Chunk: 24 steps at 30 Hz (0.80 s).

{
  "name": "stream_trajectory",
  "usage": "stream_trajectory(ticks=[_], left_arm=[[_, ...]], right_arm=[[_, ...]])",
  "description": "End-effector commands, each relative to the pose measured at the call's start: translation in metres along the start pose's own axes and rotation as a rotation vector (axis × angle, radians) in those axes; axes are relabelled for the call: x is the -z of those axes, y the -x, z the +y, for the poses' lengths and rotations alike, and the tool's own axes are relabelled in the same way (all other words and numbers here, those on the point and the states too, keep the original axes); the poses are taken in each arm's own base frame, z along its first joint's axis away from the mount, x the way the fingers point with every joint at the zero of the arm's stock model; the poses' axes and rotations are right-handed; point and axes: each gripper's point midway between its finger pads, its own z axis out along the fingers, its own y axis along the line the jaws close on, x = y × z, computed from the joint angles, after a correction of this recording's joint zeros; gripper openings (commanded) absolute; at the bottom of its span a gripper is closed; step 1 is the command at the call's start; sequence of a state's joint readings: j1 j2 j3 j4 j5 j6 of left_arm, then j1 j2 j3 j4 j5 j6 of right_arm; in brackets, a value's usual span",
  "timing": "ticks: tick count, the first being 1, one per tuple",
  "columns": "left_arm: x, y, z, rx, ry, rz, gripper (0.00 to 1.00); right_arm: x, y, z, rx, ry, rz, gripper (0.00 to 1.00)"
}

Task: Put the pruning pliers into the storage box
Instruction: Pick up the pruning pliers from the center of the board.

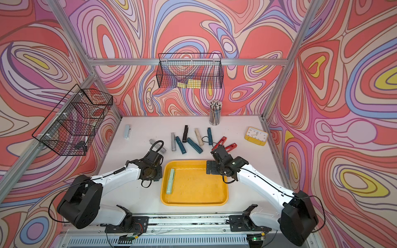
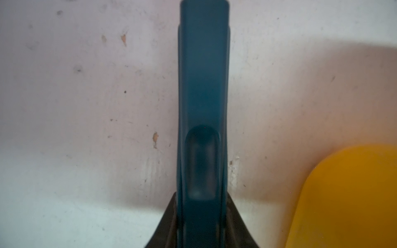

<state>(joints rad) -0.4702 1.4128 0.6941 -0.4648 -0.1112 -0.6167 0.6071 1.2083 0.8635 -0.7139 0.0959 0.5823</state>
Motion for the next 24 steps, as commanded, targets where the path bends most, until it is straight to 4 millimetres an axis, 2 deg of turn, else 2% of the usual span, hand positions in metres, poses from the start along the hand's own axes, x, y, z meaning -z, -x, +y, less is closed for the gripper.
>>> stream_trajectory(ticks=[1,9,16,24], left_arm=[[0.009,-0.005,0.016,0.045,0.052,-0.007,0.0],[0.026,-0.007,0.028,0.072,0.076,-0.033,0.0],[0.054,-0.003,0.038,0.098,0.075,-0.096,0.0],[0.092,0.006,0.032,0.099,0.008,-0.135,0.0]], right_arm=[[0.005,0.0,-0.001,-0.011,0.017,-0.017,0.98],[0.008,0.003,0.01,-0.009,0.083,-0.03,0.98],[0.013,0.012,0.023,0.022,0.134,-0.055,0.98],[0.01,0.014,0.035,0.027,0.193,-0.054,0.98]])
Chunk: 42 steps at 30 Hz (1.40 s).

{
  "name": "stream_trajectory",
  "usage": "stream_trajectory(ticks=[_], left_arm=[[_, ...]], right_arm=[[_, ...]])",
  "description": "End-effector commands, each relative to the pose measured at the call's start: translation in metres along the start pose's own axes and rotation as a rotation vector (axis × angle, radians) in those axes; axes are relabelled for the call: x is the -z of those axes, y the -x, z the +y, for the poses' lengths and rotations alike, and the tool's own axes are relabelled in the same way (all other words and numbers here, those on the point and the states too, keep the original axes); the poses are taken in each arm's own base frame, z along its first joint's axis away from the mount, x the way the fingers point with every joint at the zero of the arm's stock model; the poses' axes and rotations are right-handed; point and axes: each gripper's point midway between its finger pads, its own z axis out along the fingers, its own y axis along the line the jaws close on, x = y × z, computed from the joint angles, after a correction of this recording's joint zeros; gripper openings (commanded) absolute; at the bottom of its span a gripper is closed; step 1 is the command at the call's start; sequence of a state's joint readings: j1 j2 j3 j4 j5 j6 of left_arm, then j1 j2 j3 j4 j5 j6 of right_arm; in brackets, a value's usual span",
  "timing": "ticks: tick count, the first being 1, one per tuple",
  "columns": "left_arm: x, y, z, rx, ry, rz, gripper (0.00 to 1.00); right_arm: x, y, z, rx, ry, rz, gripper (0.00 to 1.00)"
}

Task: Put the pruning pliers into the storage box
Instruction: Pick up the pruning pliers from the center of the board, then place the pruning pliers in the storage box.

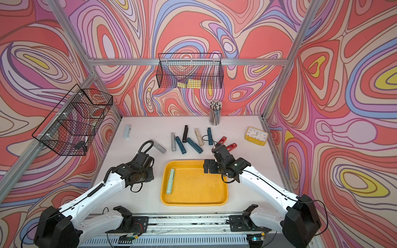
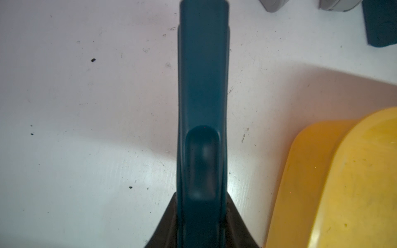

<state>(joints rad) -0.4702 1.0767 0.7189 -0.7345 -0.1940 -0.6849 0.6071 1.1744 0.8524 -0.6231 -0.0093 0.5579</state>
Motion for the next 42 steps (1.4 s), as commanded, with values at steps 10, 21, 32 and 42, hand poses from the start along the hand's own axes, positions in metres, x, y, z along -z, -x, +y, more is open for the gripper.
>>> stream_trajectory(ticks=[10,21,32,42], left_arm=[[0.04,0.007,-0.032,-0.032,-0.162,-0.009,0.0],[0.053,0.008,-0.085,-0.119,-0.231,-0.037,0.0],[0.049,-0.007,-0.133,-0.132,-0.277,-0.035,0.0],[0.037,-0.039,-0.154,-0.145,-0.262,0.027,0.0]], right_arm=[[-0.002,0.015,0.026,0.036,0.12,-0.035,0.98],[-0.003,0.013,0.032,0.02,0.145,-0.028,0.98],[0.01,0.005,0.025,0.01,0.123,-0.05,0.99],[0.007,0.002,0.025,0.023,0.124,-0.032,0.98]])
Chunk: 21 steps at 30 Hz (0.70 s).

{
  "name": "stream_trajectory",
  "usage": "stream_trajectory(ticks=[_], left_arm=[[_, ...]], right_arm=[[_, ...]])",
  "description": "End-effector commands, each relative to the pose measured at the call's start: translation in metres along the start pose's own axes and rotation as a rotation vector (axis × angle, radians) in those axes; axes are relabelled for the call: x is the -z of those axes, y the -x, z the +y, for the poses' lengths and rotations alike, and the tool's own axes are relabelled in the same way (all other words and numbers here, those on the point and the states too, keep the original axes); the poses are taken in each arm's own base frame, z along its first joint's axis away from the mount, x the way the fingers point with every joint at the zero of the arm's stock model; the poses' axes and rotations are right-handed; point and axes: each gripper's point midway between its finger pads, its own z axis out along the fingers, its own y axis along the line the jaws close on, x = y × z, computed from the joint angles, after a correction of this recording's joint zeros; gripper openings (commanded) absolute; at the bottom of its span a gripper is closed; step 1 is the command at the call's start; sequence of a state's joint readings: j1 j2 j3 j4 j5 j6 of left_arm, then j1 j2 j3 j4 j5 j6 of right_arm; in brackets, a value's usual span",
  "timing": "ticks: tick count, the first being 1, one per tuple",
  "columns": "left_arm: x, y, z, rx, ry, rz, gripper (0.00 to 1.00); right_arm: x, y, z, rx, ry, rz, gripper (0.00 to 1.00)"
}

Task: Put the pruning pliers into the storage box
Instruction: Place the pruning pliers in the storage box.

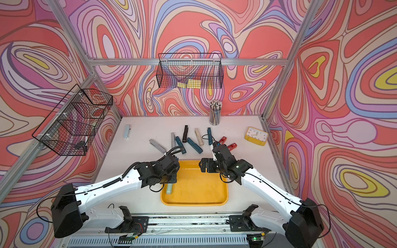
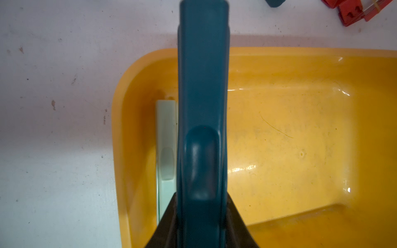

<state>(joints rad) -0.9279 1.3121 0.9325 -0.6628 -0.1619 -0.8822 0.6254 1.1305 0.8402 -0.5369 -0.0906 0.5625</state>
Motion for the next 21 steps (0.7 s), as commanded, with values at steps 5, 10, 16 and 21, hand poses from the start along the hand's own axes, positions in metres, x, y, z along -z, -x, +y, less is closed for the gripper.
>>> stream_trajectory(ticks=[5,10,16,21], left_arm=[[-0.006,-0.002,-0.012,0.051,-0.017,-0.01,0.0],[-0.015,-0.012,-0.013,0.05,-0.016,0.013,0.0],[-0.028,-0.025,-0.011,0.033,-0.001,0.055,0.0],[-0.033,-0.032,-0.01,0.029,0.011,0.07,0.0]], right_arm=[[-0.006,-0.009,-0.006,0.006,-0.018,0.026,0.98],[-0.009,-0.013,-0.007,0.005,-0.022,0.041,0.98],[-0.011,-0.014,-0.007,0.004,-0.018,0.043,0.98],[-0.013,-0.017,-0.009,0.009,-0.025,0.057,0.98]])
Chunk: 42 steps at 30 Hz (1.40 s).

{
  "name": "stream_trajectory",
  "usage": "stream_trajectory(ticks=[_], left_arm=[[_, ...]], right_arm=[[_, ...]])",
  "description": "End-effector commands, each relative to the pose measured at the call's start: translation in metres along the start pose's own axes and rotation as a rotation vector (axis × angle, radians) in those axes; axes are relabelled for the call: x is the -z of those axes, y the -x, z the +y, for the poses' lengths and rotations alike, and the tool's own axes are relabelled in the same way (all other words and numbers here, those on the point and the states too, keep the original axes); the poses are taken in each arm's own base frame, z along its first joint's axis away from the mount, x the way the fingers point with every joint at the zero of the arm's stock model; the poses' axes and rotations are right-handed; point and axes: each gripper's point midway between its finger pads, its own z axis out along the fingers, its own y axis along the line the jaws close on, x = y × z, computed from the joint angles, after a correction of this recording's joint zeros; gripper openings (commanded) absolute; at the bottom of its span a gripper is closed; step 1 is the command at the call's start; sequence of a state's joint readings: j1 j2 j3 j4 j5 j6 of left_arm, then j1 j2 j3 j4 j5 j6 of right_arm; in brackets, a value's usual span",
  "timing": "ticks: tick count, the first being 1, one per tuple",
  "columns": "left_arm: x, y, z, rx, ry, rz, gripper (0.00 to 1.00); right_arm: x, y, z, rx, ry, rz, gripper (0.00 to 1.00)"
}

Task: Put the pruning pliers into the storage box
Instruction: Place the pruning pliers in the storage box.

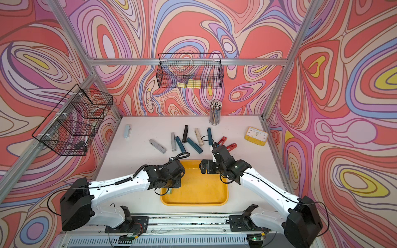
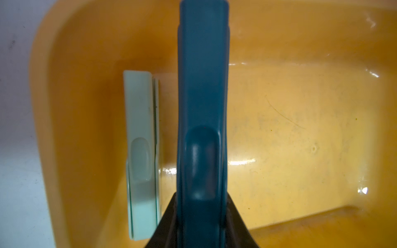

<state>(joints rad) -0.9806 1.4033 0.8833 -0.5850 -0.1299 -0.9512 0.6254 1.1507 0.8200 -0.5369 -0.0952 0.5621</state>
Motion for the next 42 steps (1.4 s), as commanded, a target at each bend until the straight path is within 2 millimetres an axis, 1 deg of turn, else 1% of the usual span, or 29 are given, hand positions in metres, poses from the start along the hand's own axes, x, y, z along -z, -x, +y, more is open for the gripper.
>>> stream_trajectory(ticks=[1,9,18,26,38,42], left_arm=[[-0.005,-0.003,0.0,0.018,0.006,0.001,0.0],[-0.021,-0.013,0.003,0.028,0.043,0.045,0.0],[-0.028,-0.017,0.011,0.047,0.089,0.051,0.0],[-0.037,-0.024,0.013,0.035,0.112,0.078,0.0],[-0.038,-0.023,0.017,0.02,0.152,0.078,0.0],[-0.038,-0.023,0.019,0.015,0.163,0.078,0.08]], right_arm=[[-0.006,-0.007,-0.003,0.012,-0.008,0.021,0.98],[-0.011,-0.009,-0.003,0.009,-0.007,0.031,0.98],[-0.012,-0.009,-0.004,0.017,-0.009,0.036,0.98],[-0.016,-0.012,-0.005,0.015,-0.006,0.041,0.98],[-0.018,-0.012,-0.004,0.017,-0.007,0.05,0.99],[-0.018,-0.011,-0.003,0.017,-0.006,0.051,0.98]])
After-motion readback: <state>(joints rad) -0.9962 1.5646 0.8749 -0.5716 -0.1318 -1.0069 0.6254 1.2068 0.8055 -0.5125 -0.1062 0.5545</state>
